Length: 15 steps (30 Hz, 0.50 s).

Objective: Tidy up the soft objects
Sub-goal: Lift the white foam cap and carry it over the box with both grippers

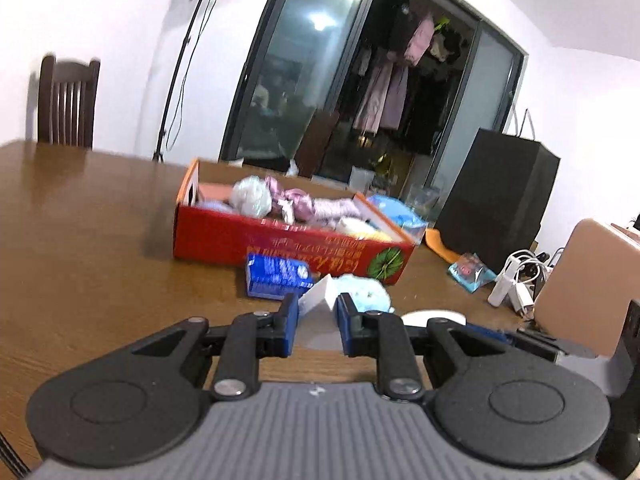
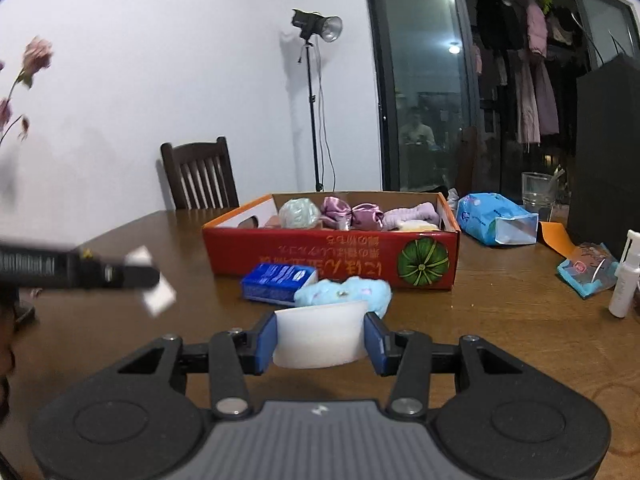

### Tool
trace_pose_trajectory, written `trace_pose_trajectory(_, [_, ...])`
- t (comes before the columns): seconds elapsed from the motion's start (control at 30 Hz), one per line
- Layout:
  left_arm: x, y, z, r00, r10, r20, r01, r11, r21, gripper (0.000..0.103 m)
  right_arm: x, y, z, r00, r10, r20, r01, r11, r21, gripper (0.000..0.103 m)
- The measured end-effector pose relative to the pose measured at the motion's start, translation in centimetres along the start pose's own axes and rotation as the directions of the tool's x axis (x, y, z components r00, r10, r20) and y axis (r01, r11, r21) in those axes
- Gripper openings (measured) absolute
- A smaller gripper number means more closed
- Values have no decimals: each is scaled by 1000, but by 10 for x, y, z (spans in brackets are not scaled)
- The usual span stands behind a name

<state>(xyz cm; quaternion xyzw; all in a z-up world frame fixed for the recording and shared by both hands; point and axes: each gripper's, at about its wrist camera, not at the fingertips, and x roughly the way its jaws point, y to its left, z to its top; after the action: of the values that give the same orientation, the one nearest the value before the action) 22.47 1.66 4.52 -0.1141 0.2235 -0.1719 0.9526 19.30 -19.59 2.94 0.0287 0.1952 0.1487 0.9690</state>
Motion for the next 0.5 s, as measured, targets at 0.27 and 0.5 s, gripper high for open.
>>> trace_pose_trajectory(0.27, [-2,-14,9,999,-53,6,53,999,10,22,-14,-3,7,999,14,32,-14,1000,28,46])
trace_pose_trajectory(0.5, [78,-5,79,995,-96,-37,99,991,89,22,30,-23,65,998,48,48,-47,999,-27,46])
